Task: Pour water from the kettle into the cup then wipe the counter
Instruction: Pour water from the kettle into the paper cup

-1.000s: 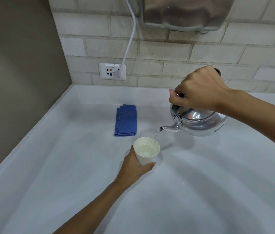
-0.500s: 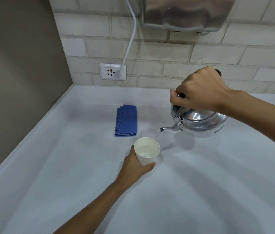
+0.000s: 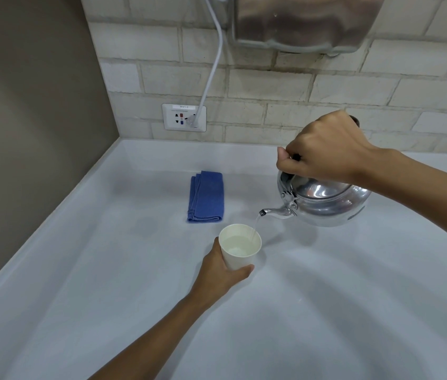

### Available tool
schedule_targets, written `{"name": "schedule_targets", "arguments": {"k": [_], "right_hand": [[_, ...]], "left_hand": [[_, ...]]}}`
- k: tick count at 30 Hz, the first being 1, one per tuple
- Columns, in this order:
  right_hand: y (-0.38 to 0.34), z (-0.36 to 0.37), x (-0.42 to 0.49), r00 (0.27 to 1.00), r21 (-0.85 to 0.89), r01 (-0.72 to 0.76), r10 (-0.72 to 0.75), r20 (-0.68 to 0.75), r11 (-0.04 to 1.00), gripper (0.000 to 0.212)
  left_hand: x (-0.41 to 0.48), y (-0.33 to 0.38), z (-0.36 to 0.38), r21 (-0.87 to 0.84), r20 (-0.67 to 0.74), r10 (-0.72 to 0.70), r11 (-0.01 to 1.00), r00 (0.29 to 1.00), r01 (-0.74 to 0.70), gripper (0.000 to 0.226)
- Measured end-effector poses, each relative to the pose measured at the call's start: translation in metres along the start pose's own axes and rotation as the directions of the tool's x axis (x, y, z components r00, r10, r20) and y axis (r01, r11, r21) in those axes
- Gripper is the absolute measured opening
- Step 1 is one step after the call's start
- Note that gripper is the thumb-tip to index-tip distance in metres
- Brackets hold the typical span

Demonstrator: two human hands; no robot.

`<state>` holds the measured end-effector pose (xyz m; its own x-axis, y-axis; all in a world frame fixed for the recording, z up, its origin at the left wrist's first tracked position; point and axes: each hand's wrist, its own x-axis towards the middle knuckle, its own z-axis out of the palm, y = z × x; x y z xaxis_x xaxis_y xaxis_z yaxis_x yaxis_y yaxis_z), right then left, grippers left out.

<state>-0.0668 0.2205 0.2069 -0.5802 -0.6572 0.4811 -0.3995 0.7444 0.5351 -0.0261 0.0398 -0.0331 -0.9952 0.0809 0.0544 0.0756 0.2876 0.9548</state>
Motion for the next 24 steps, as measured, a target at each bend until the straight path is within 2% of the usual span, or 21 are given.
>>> {"name": "schedule_targets", "arguments": {"k": [24], "right_hand": [[-0.0030,0.0007,0.0037,0.999,-0.041,0.034,-0.035,-0.032,0.999,0.044]], "left_hand": [[0.0003,-0.0017,0.0008,0.019,-0.002,-0.008,1.000,1.000,0.008,0.065]]}}
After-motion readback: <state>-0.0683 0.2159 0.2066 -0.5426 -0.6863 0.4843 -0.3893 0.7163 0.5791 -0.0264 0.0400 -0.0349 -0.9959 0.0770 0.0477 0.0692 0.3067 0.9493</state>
